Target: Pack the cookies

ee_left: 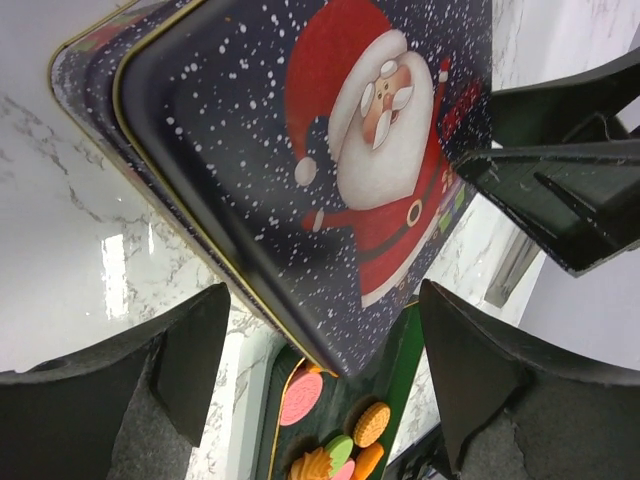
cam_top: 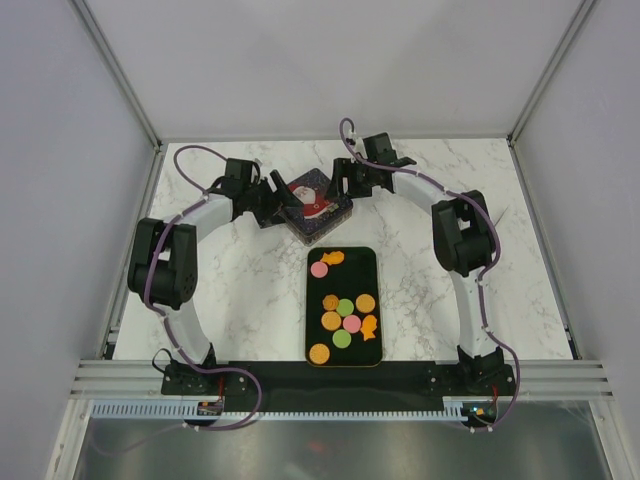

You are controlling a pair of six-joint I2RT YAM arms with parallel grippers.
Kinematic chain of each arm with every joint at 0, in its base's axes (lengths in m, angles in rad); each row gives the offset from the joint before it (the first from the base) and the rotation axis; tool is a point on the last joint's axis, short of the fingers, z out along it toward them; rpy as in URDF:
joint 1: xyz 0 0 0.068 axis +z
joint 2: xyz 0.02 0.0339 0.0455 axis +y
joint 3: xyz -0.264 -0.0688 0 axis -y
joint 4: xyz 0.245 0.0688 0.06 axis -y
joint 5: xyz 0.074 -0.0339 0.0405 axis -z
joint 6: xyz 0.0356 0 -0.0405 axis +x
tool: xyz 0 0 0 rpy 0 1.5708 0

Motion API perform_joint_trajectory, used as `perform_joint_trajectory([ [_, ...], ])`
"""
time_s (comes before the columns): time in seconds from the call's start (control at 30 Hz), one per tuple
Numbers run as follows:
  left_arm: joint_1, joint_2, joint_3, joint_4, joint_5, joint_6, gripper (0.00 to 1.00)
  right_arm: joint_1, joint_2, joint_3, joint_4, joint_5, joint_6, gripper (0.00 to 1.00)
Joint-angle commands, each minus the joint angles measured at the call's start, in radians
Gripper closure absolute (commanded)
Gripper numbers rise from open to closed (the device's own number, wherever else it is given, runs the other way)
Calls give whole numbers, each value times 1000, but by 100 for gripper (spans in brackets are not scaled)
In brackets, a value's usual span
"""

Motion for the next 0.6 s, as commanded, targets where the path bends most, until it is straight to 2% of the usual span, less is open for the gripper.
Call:
perform_joint_trajectory([
  [0.0, -1, 13, 22, 59, 23, -43, 17, 7, -87, -22, 57, -63, 16, 22],
  [0.3, 1, 46, 44, 33, 3, -26, 19, 7, -135, -50, 66, -79, 21, 22],
  [0.57, 1, 53, 51, 27, -1, -23, 21, 7, -104, -44, 65, -83, 22, 22],
])
